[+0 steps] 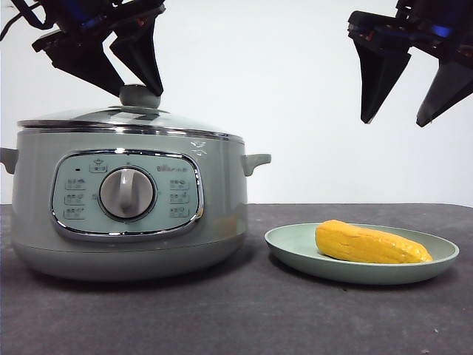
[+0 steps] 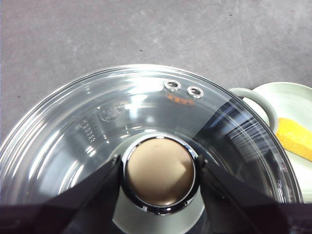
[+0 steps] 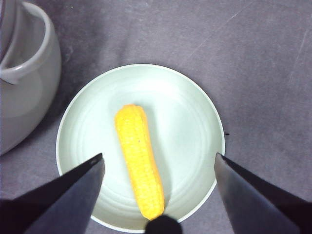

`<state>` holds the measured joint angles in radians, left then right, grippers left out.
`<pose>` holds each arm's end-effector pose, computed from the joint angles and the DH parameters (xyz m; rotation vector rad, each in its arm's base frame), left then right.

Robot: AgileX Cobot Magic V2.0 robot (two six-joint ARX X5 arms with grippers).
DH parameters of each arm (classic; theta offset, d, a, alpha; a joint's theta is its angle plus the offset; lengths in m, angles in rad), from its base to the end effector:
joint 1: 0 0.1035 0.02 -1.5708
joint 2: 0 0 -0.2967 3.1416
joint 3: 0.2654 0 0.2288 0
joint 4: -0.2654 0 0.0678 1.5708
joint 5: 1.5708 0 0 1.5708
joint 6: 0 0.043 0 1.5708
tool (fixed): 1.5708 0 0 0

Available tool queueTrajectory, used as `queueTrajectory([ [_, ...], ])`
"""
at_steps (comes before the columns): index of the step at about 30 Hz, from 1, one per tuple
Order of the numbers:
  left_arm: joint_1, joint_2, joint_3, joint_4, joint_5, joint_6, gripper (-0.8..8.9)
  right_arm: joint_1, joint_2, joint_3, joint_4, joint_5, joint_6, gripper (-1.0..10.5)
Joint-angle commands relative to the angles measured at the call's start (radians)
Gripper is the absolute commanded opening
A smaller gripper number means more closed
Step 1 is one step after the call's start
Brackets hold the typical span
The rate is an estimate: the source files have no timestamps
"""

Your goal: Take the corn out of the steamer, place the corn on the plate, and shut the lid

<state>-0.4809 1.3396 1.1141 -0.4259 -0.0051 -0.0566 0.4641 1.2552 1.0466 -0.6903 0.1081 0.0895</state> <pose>0.2384 -0.1241 0.3343 0.1045 0.6504 -0.4402 0.2034 0.0966 0.3120 -0.1720 0.8792 0.2920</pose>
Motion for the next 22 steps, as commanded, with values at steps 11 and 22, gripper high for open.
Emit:
queueTrajectory([
  [11, -0.004, 0.021, 0.007, -0.027, 0.015, -0.016, 2.24, 0.0, 0.001, -0.009, 0.001, 0.003, -0.002, 3.8],
  [22, -0.004, 0.02, 0.007, -0.012, 0.014, -0.03, 4.4, 0.0, 0.001, -0.009, 0.0, 0.003, -0.002, 3.8],
])
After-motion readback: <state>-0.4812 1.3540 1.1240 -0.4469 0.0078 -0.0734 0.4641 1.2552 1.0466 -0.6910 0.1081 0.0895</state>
